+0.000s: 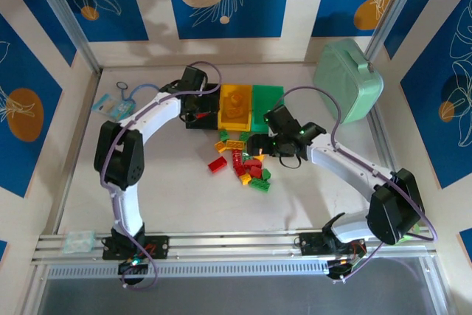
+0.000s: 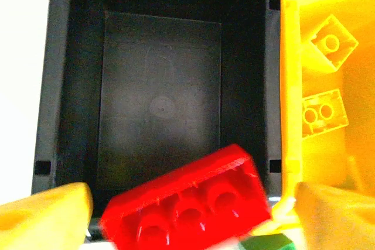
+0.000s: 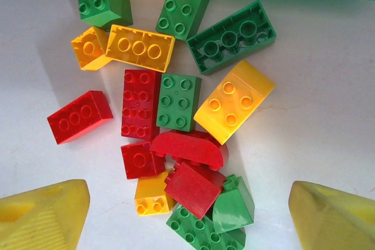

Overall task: Sort the legos into containers by color
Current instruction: Place the lego in the container, then pick up the lego from the bottom-center of the table.

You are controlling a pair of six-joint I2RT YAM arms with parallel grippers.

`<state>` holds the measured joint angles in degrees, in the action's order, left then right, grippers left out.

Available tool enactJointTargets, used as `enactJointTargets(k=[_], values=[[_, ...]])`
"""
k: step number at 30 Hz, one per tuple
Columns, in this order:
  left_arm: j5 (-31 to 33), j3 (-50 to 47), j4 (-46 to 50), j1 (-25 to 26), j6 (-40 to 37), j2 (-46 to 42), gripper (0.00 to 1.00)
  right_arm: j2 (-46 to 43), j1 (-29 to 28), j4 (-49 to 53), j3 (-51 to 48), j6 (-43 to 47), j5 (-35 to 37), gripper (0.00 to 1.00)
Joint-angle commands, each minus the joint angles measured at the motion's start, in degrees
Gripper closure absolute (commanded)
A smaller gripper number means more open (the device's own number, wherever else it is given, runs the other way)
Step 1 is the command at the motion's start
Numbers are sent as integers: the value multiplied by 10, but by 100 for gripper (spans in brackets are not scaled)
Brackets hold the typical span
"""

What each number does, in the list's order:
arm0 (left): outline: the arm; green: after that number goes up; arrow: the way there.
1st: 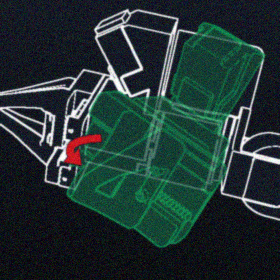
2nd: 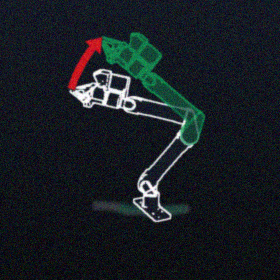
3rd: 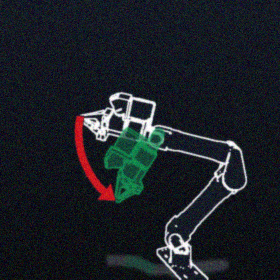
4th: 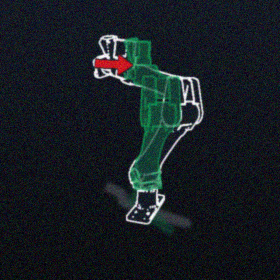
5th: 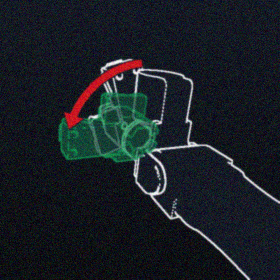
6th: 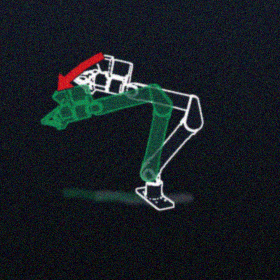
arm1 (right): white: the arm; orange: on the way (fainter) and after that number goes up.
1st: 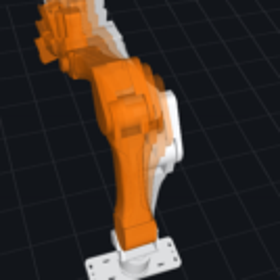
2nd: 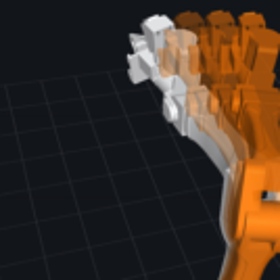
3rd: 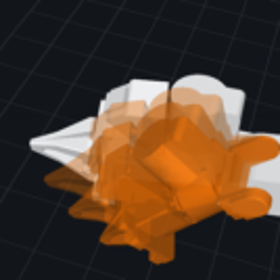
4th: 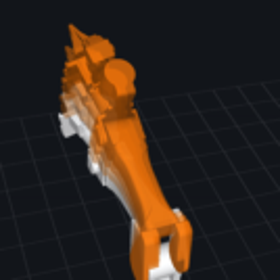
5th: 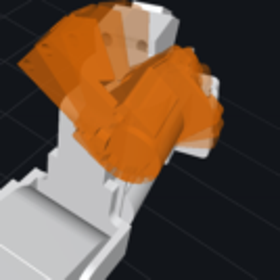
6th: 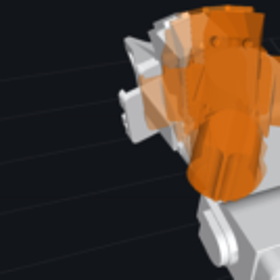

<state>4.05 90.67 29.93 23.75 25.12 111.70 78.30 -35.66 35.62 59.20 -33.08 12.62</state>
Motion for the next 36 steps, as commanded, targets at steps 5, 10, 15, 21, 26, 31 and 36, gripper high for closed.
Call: enactJointTargets(k=[5,10,15,21,26,31,36], values=[[4,-38,-5,7,-20,-67,3,-37,-5,12,-16,-9,2,11],[-12,-138,-40,16,-19,-141,5,-36,-1,20,-20,-7,1,11],[-43,-251,-88,25,-17,-216,7,-26,8,41,-18,-4,0,11],[-67,-366,-133,43,-17,-305,8,-23,4,48,-40,5,-26,16],[-77,-432,-147,55,-3,-358,9,-9,-28,54,-69,6,-40,20],[-85,-480,-172,64,11,-385,10,16,-68,50,-92,0,-47,20],[-92,-500,-183,67,15,-380,10,55,-87,41,-100,-1,-41,20]])
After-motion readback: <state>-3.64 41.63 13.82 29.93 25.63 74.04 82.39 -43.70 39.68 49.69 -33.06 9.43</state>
